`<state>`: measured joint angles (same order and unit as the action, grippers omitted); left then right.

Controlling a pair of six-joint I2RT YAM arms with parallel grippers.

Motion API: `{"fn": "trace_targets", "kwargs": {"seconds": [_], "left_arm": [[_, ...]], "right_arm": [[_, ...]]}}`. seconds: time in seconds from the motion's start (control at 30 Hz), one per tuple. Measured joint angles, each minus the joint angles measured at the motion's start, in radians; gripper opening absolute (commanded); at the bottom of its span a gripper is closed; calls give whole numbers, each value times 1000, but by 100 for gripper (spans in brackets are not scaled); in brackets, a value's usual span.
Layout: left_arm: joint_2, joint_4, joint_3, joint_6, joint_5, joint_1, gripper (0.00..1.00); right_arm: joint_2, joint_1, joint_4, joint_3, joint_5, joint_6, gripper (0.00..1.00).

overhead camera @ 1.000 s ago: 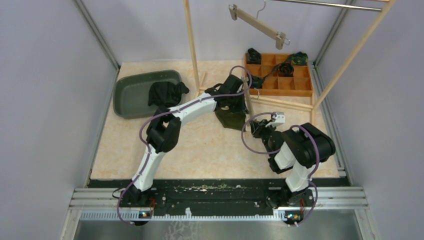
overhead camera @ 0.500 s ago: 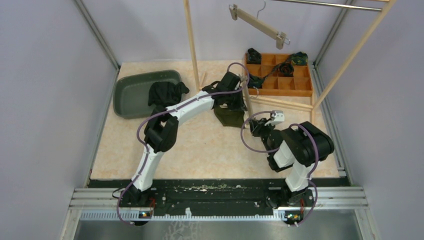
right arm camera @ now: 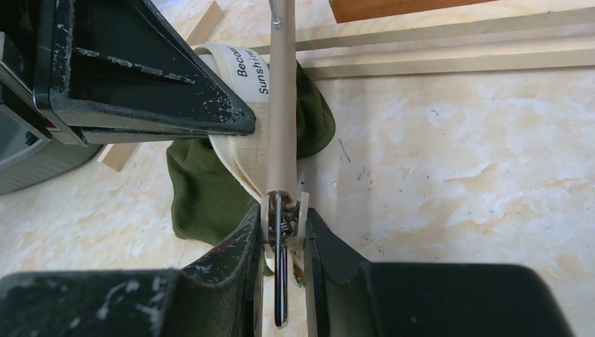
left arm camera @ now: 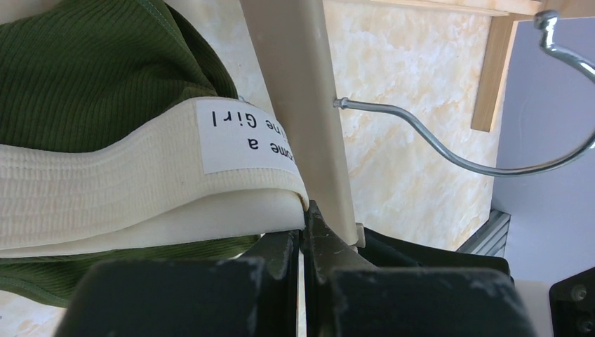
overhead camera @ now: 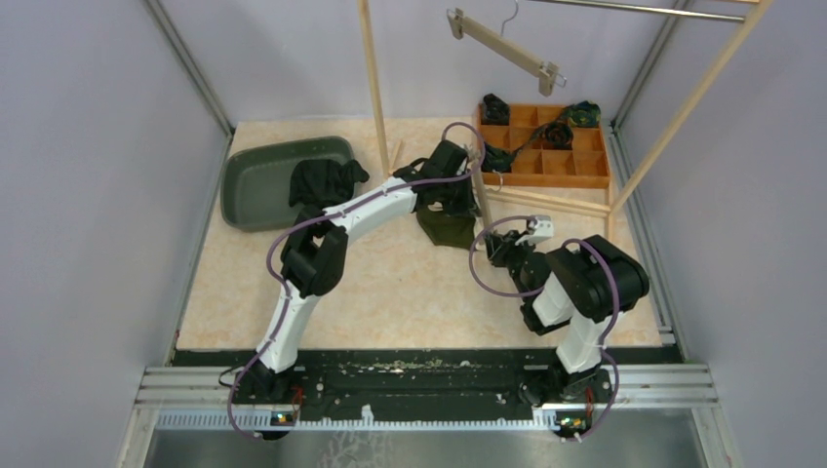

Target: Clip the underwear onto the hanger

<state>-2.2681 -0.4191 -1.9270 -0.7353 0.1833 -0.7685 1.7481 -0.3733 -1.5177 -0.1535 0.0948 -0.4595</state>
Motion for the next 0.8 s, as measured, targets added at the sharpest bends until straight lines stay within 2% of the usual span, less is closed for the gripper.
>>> {"fn": "trace_targets", "kwargs": {"seconds": [0.07, 0.33, 0.57, 0.67, 0.77, 0.8], "left_arm": [[0, 0, 1, -1, 1, 1, 0], [0, 1, 8, -2, 2, 4, 0], [0, 0, 9, -2, 2, 7, 0], [0, 1, 9, -2, 2, 9, 0], [0, 1, 9, -2, 2, 13, 0], [0, 1, 9, -2, 2, 14, 0]], "right_arm": [[5, 0, 0, -1, -3, -6, 0], [13, 0, 1, -12, -15, -23, 24], [14, 0, 0, -20, -21, -43, 52], [14, 0, 0, -26, -24, -47, 66], [14, -1, 0, -25, -24, -51, 86], [14, -2, 0, -24, -23, -53, 88]]}}
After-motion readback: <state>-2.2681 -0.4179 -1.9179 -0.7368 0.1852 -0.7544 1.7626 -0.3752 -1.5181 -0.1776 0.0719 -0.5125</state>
